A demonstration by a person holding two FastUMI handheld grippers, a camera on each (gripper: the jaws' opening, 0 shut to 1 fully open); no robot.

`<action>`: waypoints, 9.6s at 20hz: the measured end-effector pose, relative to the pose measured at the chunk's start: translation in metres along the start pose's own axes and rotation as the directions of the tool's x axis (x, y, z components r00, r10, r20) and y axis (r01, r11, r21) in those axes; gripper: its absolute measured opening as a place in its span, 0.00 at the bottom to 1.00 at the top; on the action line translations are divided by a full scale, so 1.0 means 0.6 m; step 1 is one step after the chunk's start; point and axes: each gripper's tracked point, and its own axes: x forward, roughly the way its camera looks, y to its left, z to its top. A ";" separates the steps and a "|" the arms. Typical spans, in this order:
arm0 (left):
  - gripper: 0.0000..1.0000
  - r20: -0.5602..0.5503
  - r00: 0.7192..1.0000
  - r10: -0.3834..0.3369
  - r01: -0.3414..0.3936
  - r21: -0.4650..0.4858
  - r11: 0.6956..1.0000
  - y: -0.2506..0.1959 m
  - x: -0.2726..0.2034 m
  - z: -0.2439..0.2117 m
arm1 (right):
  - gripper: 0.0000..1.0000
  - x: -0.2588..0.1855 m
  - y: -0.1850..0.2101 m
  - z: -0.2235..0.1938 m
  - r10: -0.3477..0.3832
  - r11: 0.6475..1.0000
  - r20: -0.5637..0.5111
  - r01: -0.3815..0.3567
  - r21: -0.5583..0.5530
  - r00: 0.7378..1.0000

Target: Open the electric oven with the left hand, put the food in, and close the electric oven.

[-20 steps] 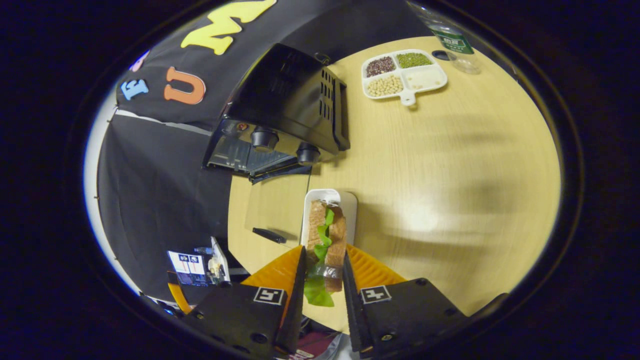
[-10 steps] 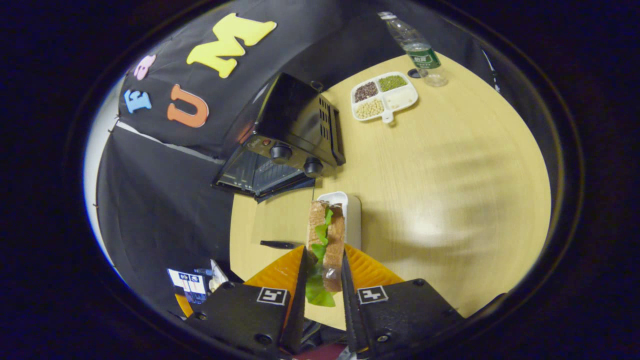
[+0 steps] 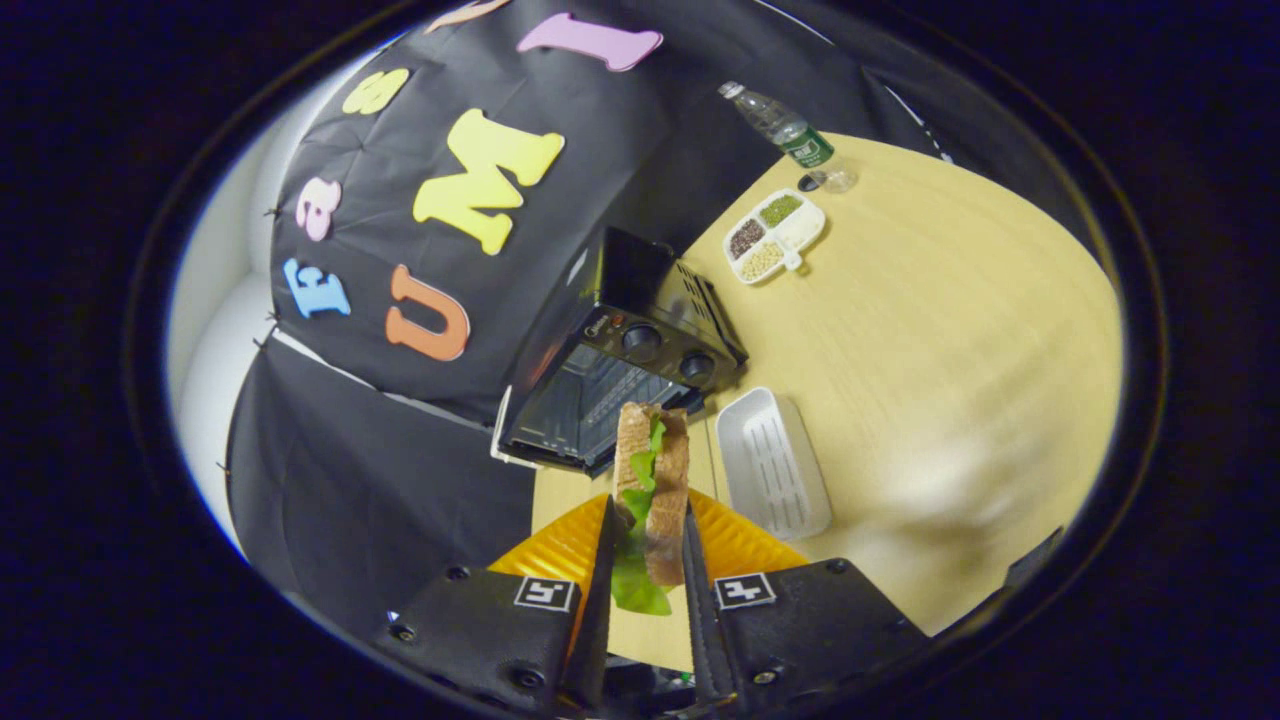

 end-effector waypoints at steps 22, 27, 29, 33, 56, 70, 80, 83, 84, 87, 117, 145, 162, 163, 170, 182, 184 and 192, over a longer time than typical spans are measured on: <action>0.96 0.003 1.000 0.009 -0.009 -0.007 1.000 0.111 0.026 -0.010 | 0.34 0.317 0.094 -0.034 0.065 0.976 0.379 -0.139 0.170 0.923; 0.95 -0.033 0.999 0.028 -0.028 -0.009 1.000 0.129 0.059 -0.039 | 0.34 0.422 0.073 0.022 0.012 0.974 0.416 -0.105 0.202 0.909; 0.96 -0.050 0.998 0.024 -0.024 -0.012 1.000 0.132 0.070 -0.049 | 0.34 0.451 0.072 0.037 0.008 0.974 0.427 -0.103 0.200 0.904; 0.96 -0.068 0.997 0.033 -0.035 -0.024 0.999 0.144 0.086 -0.062 | 0.34 0.492 0.069 0.058 -0.010 0.978 0.438 -0.082 0.190 0.899; 0.95 -0.114 0.990 0.077 -0.081 -0.031 0.996 0.171 0.067 -0.083 | 0.95 0.522 0.054 0.040 -0.240 0.792 0.448 0.441 -0.423 0.861; 0.96 -0.125 0.988 0.086 -0.089 -0.019 0.996 0.156 0.036 -0.080 | 1.00 0.486 0.030 0.004 -0.404 0.556 0.313 0.502 -0.662 0.860; 0.96 -0.151 0.983 0.101 -0.104 -0.014 0.994 0.139 0.005 -0.088 | 1.00 0.416 0.031 -0.023 -0.438 0.543 0.212 0.445 -0.712 0.874; 0.96 -0.163 0.983 0.091 -0.096 -0.027 0.995 0.128 0.007 -0.096 | 1.00 0.363 0.062 -0.023 -0.381 0.541 0.231 0.418 -0.729 0.895; 0.95 -0.173 0.982 0.080 -0.087 -0.037 0.995 0.119 0.010 -0.101 | 1.00 0.341 0.073 -0.024 -0.361 0.543 0.237 0.410 -0.733 0.902; 0.96 -0.202 0.978 0.046 -0.057 -0.050 0.997 0.097 0.026 -0.113 | 1.00 0.263 0.108 -0.028 -0.288 0.566 0.258 0.381 -0.731 0.923; 0.93 -0.506 0.845 -0.172 0.150 -0.085 0.985 -0.191 0.274 -0.384 | 1.00 -0.340 0.143 0.129 0.109 0.629 0.662 0.464 -0.624 0.742; 0.92 -0.404 0.905 -0.132 0.128 -0.038 0.991 -0.178 0.318 -0.286 | 1.00 -0.338 0.098 0.157 0.087 0.598 0.682 0.510 -0.619 0.726; 0.96 -0.259 0.961 -0.098 0.109 0.028 0.994 -0.157 0.447 -0.145 | 1.00 -0.337 0.077 0.162 0.066 0.610 0.689 0.518 -0.600 0.721; 0.96 -0.261 0.960 -0.099 0.108 0.023 0.994 -0.155 0.454 -0.141 | 1.00 -0.340 0.077 0.161 0.064 0.607 0.691 0.522 -0.599 0.720; 0.96 -0.208 0.972 -0.110 0.117 0.019 0.993 -0.149 0.482 -0.114 | 1.00 -0.382 0.074 0.166 0.057 0.610 0.729 0.554 -0.567 0.682; 0.96 -0.174 0.976 -0.129 0.128 -0.015 0.992 -0.135 0.376 -0.069 | 1.00 -0.429 0.098 0.128 0.085 0.600 0.743 0.561 -0.570 0.664; 0.95 -0.136 0.983 -0.120 0.121 -0.001 0.993 -0.129 0.342 -0.035 | 1.00 -0.433 0.096 0.121 0.076 0.602 0.741 0.562 -0.567 0.667; 0.95 0.030 0.994 -0.108 0.108 -0.016 0.994 -0.126 0.172 0.104 | 1.00 -0.471 0.120 0.092 0.099 0.591 0.752 0.570 -0.571 0.651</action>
